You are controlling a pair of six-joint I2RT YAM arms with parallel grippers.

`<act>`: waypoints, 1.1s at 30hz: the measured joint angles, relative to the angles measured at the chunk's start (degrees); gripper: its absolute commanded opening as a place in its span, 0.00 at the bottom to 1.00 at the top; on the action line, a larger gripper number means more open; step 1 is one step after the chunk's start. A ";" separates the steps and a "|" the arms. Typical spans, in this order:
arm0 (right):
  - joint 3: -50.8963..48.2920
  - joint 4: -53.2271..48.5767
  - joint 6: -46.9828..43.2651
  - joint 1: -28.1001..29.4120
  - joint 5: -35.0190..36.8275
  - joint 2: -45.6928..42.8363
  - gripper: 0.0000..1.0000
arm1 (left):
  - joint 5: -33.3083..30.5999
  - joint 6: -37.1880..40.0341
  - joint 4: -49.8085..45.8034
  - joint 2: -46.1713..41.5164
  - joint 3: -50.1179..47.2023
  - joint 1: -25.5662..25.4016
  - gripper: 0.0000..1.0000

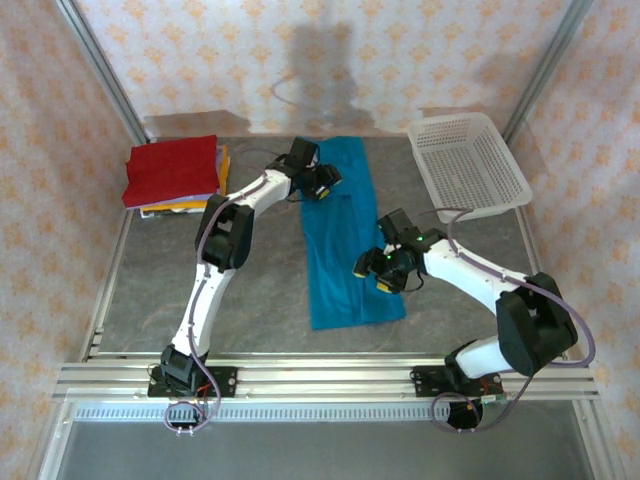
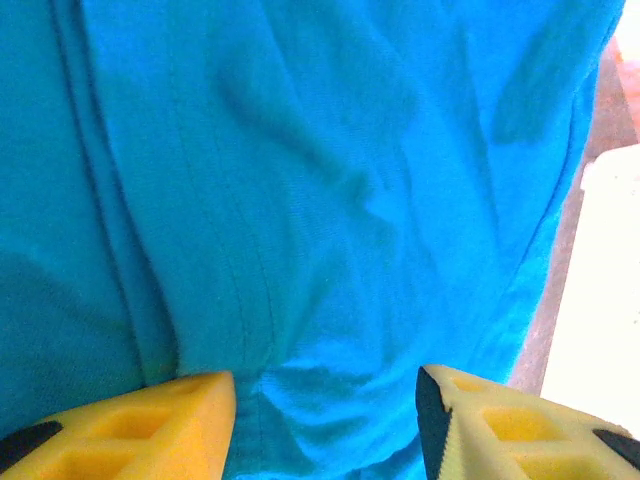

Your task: Fold and stack the t-shirts

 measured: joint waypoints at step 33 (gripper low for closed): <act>-6.93 -10.27 -14.67 -4.20 7.56 2.21 0.45 | -13.29 3.34 -14.45 -51.28 -62.86 -28.72 0.54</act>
